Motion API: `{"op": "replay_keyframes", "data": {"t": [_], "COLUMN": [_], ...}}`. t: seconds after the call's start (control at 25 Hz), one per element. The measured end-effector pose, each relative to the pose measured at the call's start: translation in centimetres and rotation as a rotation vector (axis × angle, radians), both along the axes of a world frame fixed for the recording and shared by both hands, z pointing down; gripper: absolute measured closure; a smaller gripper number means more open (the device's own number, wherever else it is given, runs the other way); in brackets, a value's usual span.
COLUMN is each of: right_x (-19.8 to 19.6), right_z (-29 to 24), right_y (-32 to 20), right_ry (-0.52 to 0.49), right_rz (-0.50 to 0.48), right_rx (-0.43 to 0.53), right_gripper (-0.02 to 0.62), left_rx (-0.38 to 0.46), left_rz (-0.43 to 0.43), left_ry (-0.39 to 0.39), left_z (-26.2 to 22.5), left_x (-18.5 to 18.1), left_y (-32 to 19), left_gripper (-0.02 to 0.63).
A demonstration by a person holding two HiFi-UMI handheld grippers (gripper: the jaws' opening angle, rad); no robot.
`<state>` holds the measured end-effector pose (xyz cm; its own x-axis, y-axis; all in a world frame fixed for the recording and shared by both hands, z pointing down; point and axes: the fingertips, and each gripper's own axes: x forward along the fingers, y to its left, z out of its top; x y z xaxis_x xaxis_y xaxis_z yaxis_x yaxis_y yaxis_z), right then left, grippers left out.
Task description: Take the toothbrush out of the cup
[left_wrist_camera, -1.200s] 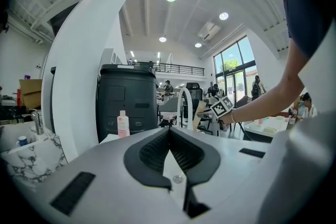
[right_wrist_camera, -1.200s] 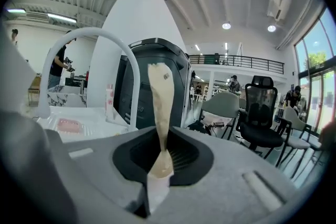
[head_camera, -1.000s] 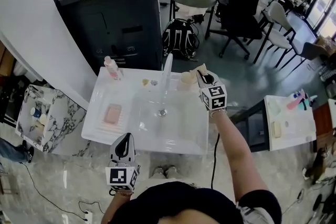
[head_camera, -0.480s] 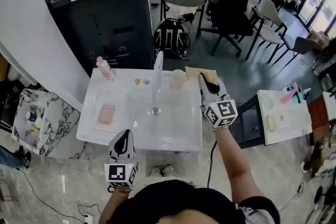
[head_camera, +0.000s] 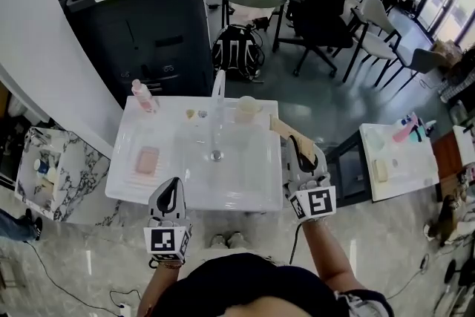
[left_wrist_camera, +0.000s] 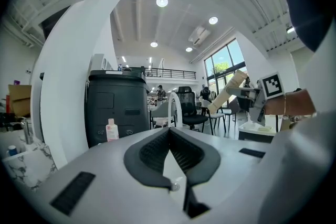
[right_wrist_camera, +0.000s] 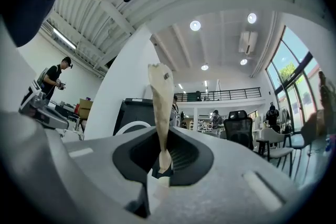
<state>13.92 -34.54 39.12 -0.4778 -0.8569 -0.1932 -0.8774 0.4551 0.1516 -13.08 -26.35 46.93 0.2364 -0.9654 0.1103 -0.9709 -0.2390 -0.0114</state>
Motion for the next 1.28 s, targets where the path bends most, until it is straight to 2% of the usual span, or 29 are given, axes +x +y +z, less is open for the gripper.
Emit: {"op": "replay_keyframes", "data": {"t": [0.24, 0.48, 0.64, 1.28], "right_x": [0.7, 1.7, 2.0, 1.8], "right_z": [0.3, 3.1, 4.6, 6.5], "right_y": [4.1, 6.1, 6.5, 6.7], "right_ry": [-0.029, -0.065, -0.081, -0.089], "right_rz": [0.043, 0.091, 0.113, 0.126], "right_rx": [0.005, -0.072, -0.114, -0.174], "right_gripper": [0.561, 0.561, 0.561, 0.561], "left_rx": [0.007, 0.013, 0.019, 0.008], "left_rz": [-0.002, -0.023, -0.031, -0.041], "left_ry": [0.002, -0.001, -0.014, -0.005], "left_z": [-0.3, -0.5, -0.6, -0.3], "left_x": [-0.4, -1.0, -1.2, -1.2], "left_y": [-0.5, -1.0, -1.2, -1.3], "left_gripper": [0.603, 0.603, 0.603, 0.603]}}
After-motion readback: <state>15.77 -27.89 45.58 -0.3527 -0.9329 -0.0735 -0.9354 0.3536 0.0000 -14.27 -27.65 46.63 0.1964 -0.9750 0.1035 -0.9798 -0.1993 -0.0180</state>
